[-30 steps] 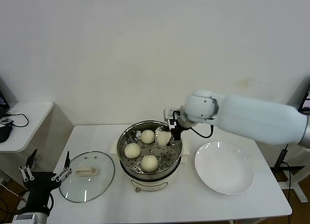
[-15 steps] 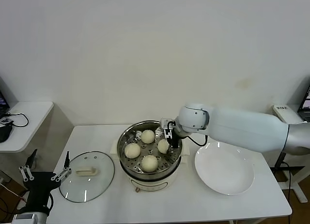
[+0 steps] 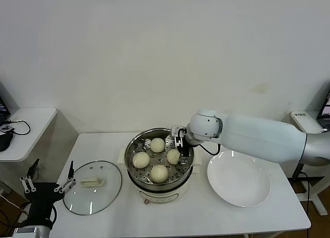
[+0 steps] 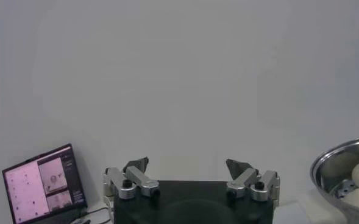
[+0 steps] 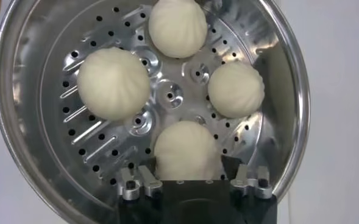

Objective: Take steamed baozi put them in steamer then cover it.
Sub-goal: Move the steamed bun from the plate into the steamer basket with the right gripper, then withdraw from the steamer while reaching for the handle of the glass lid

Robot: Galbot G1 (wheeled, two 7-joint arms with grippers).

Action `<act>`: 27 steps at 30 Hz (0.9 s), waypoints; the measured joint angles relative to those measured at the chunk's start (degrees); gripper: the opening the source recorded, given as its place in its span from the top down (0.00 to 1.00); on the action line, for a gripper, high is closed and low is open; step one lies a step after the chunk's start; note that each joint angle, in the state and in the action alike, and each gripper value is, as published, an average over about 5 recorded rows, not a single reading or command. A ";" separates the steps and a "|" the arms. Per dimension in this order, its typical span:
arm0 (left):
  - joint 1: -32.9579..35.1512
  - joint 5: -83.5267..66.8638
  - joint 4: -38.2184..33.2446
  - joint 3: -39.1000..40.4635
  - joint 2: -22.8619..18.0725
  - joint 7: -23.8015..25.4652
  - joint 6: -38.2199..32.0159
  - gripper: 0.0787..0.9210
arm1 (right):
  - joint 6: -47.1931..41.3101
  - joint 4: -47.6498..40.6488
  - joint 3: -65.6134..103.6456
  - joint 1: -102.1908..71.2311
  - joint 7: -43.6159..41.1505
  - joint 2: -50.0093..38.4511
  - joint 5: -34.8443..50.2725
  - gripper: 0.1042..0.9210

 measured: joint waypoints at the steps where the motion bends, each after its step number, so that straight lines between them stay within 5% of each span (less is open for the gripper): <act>1: -0.01 0.00 -0.01 0.03 -0.03 0.00 0.00 0.12 | -0.01 0.19 0.29 0.16 0.01 -0.21 0.09 0.12; 16: -0.71 -0.02 0.38 0.56 0.10 0.02 -0.08 0.12 | 3.31 7.91 10.35 -4.19 11.79 -8.80 4.01 0.12; 27: -2.13 -0.21 2.29 1.36 0.23 0.35 -0.89 0.12 | 18.68 15.34 40.30 -36.17 30.99 -14.01 0.24 0.12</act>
